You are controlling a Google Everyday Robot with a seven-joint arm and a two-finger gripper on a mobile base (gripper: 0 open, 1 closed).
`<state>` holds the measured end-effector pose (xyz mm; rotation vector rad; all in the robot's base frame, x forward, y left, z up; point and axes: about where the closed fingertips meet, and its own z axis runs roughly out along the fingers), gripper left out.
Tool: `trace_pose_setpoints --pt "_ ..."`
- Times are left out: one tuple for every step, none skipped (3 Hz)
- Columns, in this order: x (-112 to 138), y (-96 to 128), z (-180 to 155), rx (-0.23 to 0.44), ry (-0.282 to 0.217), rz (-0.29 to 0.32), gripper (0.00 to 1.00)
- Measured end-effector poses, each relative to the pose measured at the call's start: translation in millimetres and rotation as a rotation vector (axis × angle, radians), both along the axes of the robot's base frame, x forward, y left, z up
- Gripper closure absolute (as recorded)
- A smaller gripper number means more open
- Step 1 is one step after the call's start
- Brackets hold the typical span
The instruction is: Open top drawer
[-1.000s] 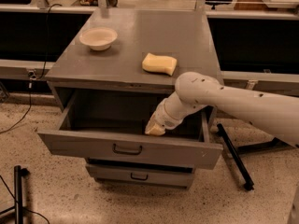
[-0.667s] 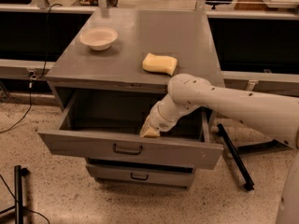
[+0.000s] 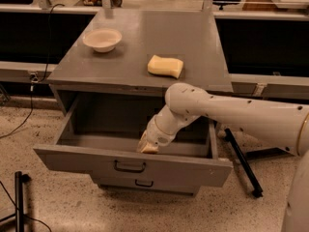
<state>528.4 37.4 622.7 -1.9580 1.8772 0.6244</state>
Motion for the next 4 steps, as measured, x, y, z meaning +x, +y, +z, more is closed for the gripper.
trace_pose_setpoints --pt "-15 2 -2 0.024 0.033 0.018 1.0" --pt "-50 4 3 0.059 0.086 0.041 1.0" --pt "-75 8 11 0.075 0.109 0.073 1.0" --pt "-75 8 11 0.075 0.109 0.073 1.0"
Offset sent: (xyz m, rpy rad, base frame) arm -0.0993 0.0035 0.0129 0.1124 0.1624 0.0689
